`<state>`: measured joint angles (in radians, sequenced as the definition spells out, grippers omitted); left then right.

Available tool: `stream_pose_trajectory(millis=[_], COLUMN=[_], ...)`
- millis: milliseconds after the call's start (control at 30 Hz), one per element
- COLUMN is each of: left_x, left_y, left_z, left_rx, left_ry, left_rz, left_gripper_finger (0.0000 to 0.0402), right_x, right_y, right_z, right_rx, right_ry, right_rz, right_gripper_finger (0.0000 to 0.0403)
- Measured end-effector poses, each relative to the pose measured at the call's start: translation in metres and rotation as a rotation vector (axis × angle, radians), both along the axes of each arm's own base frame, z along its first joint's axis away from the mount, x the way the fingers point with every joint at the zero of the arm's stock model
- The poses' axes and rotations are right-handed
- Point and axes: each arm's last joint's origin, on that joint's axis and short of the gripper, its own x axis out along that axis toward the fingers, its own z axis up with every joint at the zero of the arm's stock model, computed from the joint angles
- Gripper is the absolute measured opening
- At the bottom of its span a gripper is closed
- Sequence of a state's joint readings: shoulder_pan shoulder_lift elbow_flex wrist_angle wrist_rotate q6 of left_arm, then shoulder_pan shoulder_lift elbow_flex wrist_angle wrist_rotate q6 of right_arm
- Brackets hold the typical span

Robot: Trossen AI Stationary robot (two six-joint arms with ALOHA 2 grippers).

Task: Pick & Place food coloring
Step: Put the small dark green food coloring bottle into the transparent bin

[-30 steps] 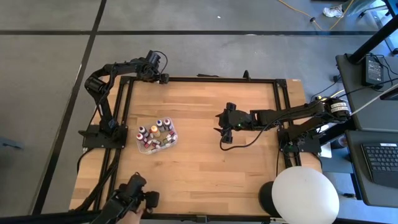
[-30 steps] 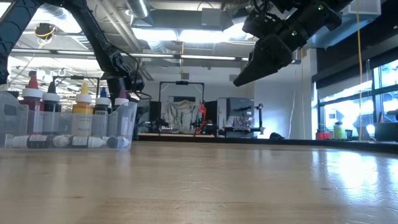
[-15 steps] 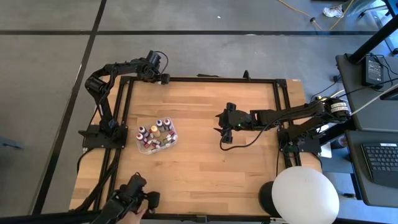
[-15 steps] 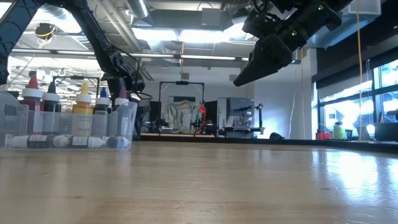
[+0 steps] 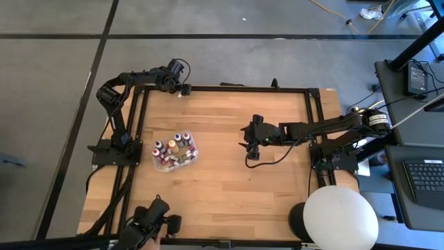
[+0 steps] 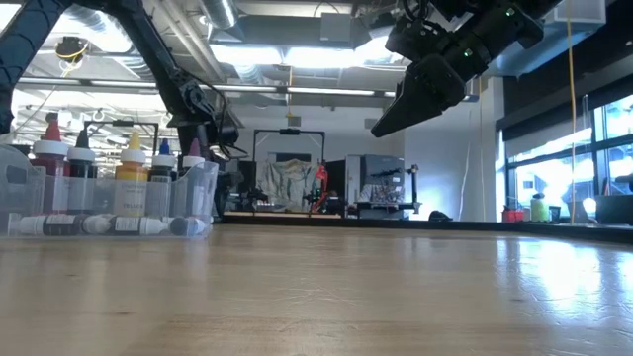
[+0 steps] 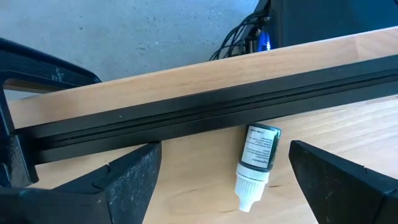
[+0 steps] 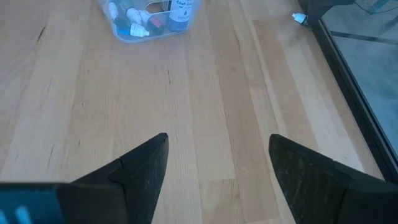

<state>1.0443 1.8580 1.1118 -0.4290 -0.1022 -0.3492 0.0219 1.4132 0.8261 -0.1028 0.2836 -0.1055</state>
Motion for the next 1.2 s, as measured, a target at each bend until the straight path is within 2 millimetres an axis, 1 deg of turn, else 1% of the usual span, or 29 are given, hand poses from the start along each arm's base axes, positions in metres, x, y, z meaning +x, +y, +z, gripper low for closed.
stream_pose_trajectory(millis=[400,667,867,933,1133,1200], left_x=[0.007,0.006,0.006,0.006,0.008,0.008], left_y=[-0.005,-0.005,-0.005,-0.006,-0.004,-0.003], left_z=[0.000,0.000,0.000,-0.002,-0.022,-0.025], left_rx=[-0.004,0.012,-0.002,-0.007,-0.055,-0.063], left_ry=[0.020,0.043,0.034,0.036,0.056,0.060], left_rz=[-0.068,-0.050,-0.071,-0.076,-0.078,-0.076], left_gripper_finger=[0.0347,0.0347,0.0346,0.0342,0.0319,0.0309], right_x=[0.000,0.000,0.000,0.000,0.000,0.000], right_y=[0.000,0.000,0.000,0.000,0.000,0.000], right_z=[0.000,0.000,0.000,0.000,0.000,0.000], right_rx=[0.000,0.000,0.000,0.000,0.000,0.000], right_ry=[0.000,0.000,0.000,0.000,0.000,0.000], right_rz=[0.000,0.000,0.000,0.000,0.000,0.000], right_gripper_finger=[0.0280,0.0280,0.0280,0.0280,0.0280,0.0280])
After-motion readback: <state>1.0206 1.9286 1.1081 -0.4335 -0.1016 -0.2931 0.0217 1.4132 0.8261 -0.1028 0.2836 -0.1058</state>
